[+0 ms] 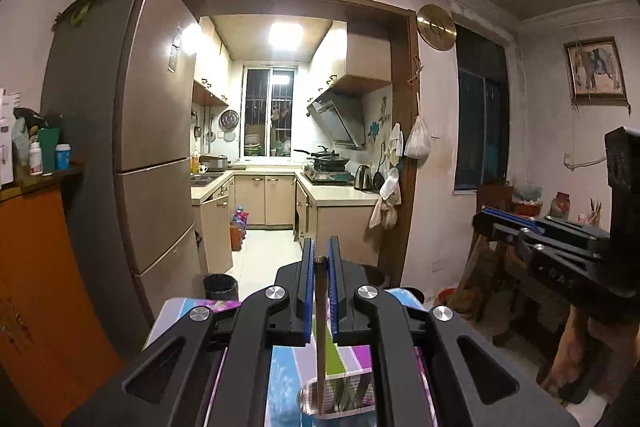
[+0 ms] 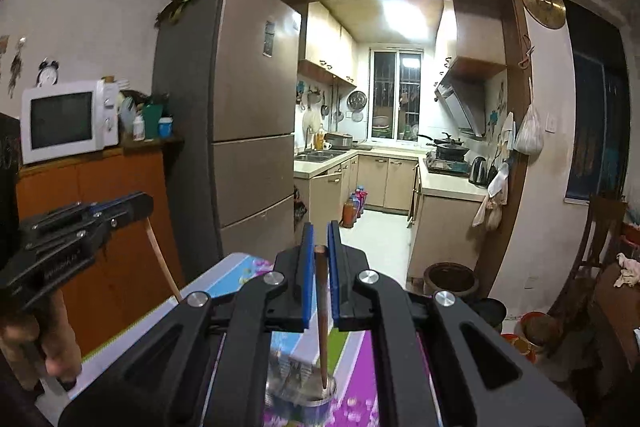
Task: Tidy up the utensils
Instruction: 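Lift the chopsticks and carry both tools over the blue-green utensil holder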
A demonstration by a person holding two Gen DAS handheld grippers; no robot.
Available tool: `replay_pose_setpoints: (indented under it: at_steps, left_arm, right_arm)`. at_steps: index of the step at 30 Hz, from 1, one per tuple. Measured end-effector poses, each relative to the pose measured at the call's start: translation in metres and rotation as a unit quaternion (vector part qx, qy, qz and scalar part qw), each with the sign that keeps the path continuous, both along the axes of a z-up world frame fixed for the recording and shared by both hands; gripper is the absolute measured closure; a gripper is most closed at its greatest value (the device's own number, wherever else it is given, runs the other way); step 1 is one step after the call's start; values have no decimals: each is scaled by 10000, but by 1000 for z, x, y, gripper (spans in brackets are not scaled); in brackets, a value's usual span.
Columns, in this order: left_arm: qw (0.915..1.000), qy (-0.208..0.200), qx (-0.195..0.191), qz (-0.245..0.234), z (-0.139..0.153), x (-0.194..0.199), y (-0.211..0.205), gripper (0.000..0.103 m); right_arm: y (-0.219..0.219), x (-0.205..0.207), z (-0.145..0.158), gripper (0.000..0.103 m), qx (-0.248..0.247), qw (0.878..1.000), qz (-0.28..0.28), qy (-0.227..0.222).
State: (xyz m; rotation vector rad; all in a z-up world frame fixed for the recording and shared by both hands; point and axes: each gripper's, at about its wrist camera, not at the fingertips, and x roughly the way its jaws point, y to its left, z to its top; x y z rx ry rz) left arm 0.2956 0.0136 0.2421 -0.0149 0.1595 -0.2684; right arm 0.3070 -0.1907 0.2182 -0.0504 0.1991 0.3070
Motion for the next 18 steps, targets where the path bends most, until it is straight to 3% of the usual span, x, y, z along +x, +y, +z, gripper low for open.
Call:
replay_pose_setpoints:
  at_steps: [5,18]
  left_arm:
    - [9999,140,75,13,-4,39,-14,95]
    - [9960,894,86,-19,-76,115,-23,95]
  right_arm:
    - [0,31,-11,98,170,9996,62,212]
    - [5,78,-81,98,278,9941,208,1027]
